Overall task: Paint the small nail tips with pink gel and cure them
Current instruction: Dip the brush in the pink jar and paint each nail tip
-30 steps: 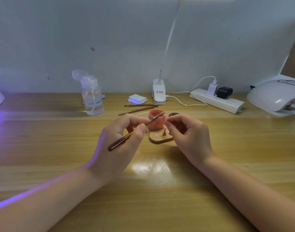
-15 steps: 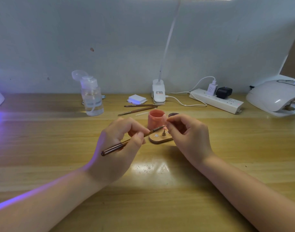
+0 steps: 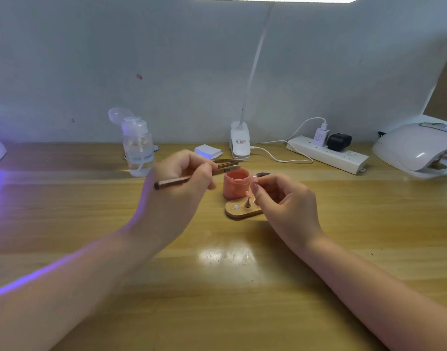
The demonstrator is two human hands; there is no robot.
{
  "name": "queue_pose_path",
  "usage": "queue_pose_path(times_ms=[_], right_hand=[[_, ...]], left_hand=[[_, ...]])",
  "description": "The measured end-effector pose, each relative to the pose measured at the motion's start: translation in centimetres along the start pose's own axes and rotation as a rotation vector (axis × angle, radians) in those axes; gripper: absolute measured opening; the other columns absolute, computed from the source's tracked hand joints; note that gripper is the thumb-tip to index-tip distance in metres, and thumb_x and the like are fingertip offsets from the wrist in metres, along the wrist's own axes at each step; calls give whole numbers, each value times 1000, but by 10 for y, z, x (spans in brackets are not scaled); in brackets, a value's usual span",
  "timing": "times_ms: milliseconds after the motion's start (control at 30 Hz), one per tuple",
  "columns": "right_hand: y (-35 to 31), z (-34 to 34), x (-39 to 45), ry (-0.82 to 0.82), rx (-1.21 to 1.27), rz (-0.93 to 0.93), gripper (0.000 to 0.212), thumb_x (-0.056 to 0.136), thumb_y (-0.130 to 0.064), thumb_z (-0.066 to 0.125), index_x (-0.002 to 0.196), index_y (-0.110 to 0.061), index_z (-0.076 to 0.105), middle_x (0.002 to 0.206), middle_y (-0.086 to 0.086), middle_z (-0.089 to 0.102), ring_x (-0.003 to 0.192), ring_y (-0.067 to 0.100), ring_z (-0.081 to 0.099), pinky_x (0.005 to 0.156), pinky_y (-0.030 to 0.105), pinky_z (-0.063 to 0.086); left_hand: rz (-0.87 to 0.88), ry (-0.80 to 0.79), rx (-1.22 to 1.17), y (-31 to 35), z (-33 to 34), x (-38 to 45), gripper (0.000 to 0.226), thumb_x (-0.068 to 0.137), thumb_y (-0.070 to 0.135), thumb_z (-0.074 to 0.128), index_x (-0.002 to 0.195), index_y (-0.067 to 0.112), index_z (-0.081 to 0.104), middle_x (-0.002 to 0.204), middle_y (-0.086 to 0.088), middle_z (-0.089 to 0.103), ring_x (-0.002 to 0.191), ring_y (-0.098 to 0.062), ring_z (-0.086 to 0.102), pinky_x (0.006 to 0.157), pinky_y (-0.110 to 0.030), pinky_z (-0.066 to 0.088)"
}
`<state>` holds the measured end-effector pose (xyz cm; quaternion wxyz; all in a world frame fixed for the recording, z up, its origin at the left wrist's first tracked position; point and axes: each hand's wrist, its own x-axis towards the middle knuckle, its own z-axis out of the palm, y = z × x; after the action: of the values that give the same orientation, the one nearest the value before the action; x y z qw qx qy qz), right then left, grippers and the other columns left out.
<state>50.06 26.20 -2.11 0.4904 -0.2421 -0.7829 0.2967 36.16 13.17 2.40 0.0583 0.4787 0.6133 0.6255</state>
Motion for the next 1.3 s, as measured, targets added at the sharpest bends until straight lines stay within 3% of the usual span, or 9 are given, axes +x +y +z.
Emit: queue_pose_path(times_ms=[167, 267, 400, 567, 667, 733, 933, 1133, 1300], right_hand=[[0, 0, 1, 0, -9, -7, 2, 85, -12, 71, 86, -12, 72, 69, -3, 69, 63, 11, 63, 64, 37, 53], [-1, 0, 0, 9, -13, -18, 4, 84, -9, 71, 84, -13, 71, 66, -6, 68, 61, 7, 61, 61, 33, 51], [-1, 1, 0, 14, -3, -19, 5, 83, -8, 71, 82, -13, 71, 65, -7, 67, 60, 6, 59, 59, 31, 50], [-1, 2, -1, 3, -9, -37, 7, 83, -9, 72, 82, -16, 72, 67, -1, 67, 58, 13, 58, 58, 34, 49], [-1, 3, -1, 9, -20, -39, 9, 82, -8, 72, 82, -17, 72, 67, -2, 67, 58, 11, 57, 57, 31, 49], [0, 3, 0, 15, -29, -49, 10, 82, -8, 73, 82, -18, 72, 66, -3, 67, 57, 11, 57, 56, 31, 48], [-1, 4, -1, 10, -40, -42, 8, 82, -8, 73, 84, -15, 72, 70, -4, 68, 61, 11, 61, 61, 34, 51], [-1, 3, -1, -3, -56, -49, 4, 83, -8, 72, 86, -11, 73, 70, -1, 69, 62, 13, 62, 63, 39, 52], [-2, 2, -2, -3, -61, -49, 4, 83, -8, 72, 87, -9, 73, 71, 0, 69, 62, 13, 62, 63, 38, 52]], left_hand=[[-288, -46, 193, 7, 14, 62, 20, 82, 24, 56, 73, 18, 73, 59, 10, 69, 62, -3, 59, 66, -28, 46], [-420, -146, 275, 13, 31, 93, 19, 83, 18, 54, 81, 10, 72, 54, 4, 67, 42, 3, 57, 58, -25, 39], [-508, -273, 375, 16, 51, 109, 18, 86, 11, 52, 97, 4, 65, 65, -4, 67, 32, -3, 54, 34, -13, 35], [-513, -380, 544, 12, 60, 103, 19, 83, 12, 55, 96, 6, 69, 69, -2, 67, 43, -6, 48, 43, -22, 32], [-531, -318, 428, 13, 54, 102, 20, 86, 12, 52, 99, 4, 66, 61, -1, 65, 24, -3, 41, 34, -15, 28], [-534, -246, 305, 14, 47, 104, 21, 89, 10, 50, 98, 1, 67, 61, -4, 63, 22, -2, 40, 30, -9, 26], [-712, -128, 72, -2, 19, 99, 20, 86, 17, 47, 81, 10, 65, 46, 6, 60, 43, -6, 31, 39, -14, 25], [-869, -140, -67, -21, -3, 92, 16, 86, 19, 45, 78, 16, 59, 49, 8, 59, 36, -4, 30, 41, -14, 26], [-852, -96, -156, -24, -17, 81, 20, 87, 17, 46, 76, 16, 62, 50, 7, 60, 43, -5, 30, 47, -18, 25]])
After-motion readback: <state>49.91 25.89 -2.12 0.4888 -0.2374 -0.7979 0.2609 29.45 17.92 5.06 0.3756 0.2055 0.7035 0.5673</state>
